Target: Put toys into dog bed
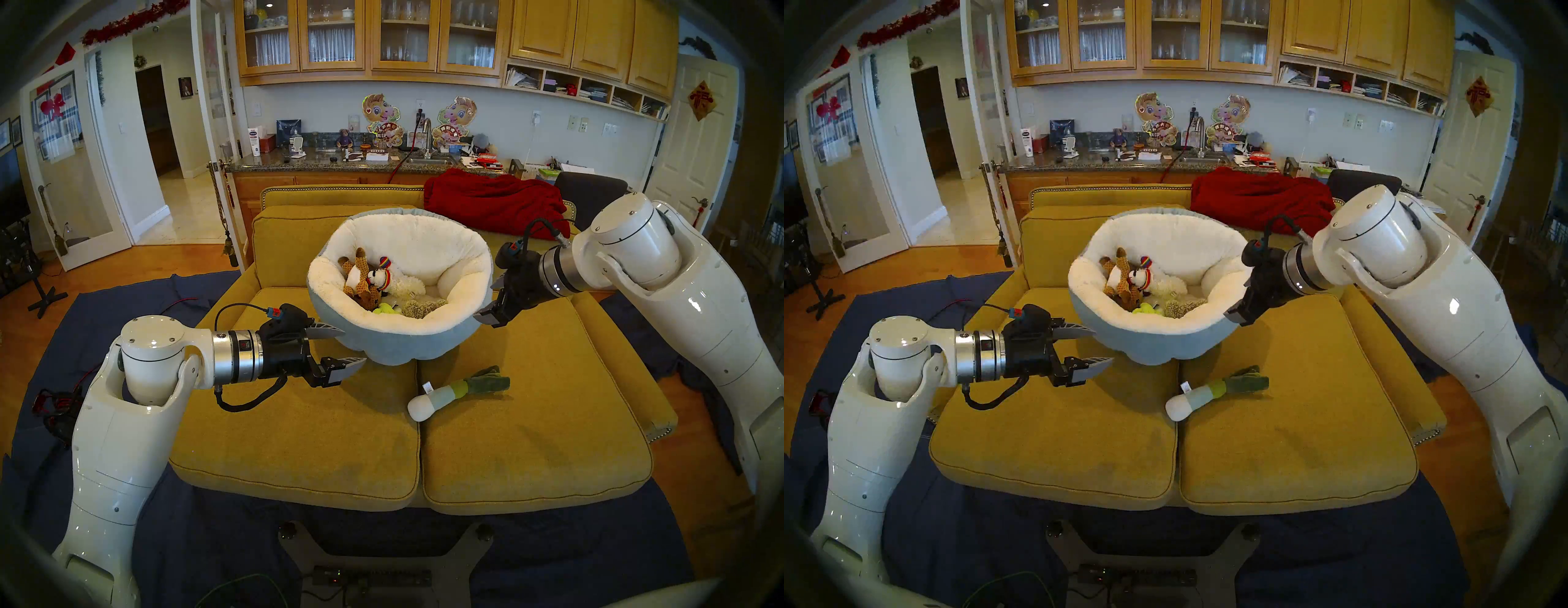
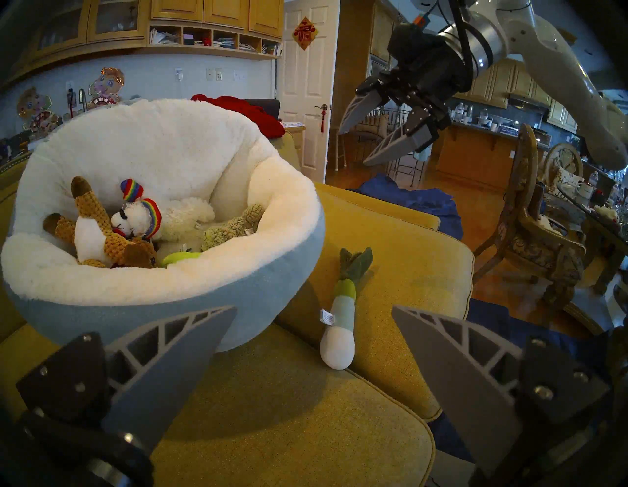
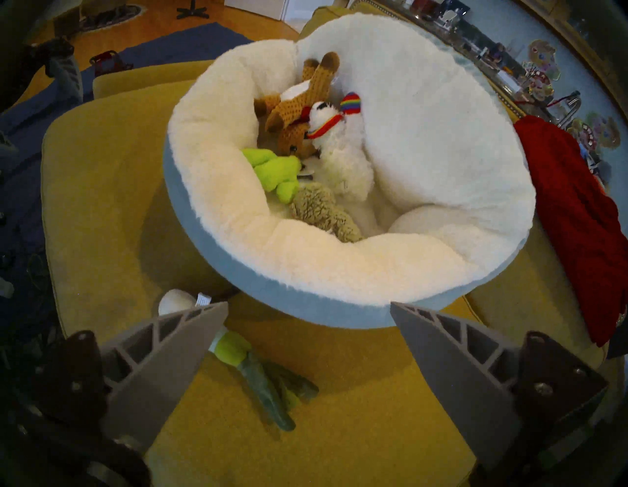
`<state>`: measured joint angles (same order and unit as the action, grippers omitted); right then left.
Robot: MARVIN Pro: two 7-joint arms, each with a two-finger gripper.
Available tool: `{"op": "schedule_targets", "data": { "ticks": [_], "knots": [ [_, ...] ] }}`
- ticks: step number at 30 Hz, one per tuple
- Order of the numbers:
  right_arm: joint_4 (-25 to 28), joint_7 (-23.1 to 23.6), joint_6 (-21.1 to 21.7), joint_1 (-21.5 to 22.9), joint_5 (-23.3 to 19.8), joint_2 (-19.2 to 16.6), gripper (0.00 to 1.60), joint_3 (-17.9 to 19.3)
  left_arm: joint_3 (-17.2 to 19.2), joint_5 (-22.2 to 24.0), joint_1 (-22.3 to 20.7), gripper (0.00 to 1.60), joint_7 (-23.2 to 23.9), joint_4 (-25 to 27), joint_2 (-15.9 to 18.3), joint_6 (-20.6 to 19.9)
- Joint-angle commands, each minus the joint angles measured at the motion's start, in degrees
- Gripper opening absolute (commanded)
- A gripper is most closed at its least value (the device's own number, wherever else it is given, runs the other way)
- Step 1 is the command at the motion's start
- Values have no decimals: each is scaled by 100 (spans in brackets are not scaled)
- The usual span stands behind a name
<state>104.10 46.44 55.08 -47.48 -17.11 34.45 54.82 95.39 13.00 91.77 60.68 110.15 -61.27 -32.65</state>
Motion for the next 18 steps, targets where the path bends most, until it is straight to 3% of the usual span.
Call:
{"op": "schedule_targets", "data": {
  "ticks": [1,9,18],
  "knots": [
    [-116,-39,-8,236,47,18,160,-98,64,24,-141,160,-7,128,13,-15],
    [-249,-190,-8,143,-44,68,160,-229,67,16,-143,160,-2,129,8,-19],
    [-162,-281,-8,-88,-292,-146,160,-362,70,7,-144,160,5,129,1,-22]
  ]
}}
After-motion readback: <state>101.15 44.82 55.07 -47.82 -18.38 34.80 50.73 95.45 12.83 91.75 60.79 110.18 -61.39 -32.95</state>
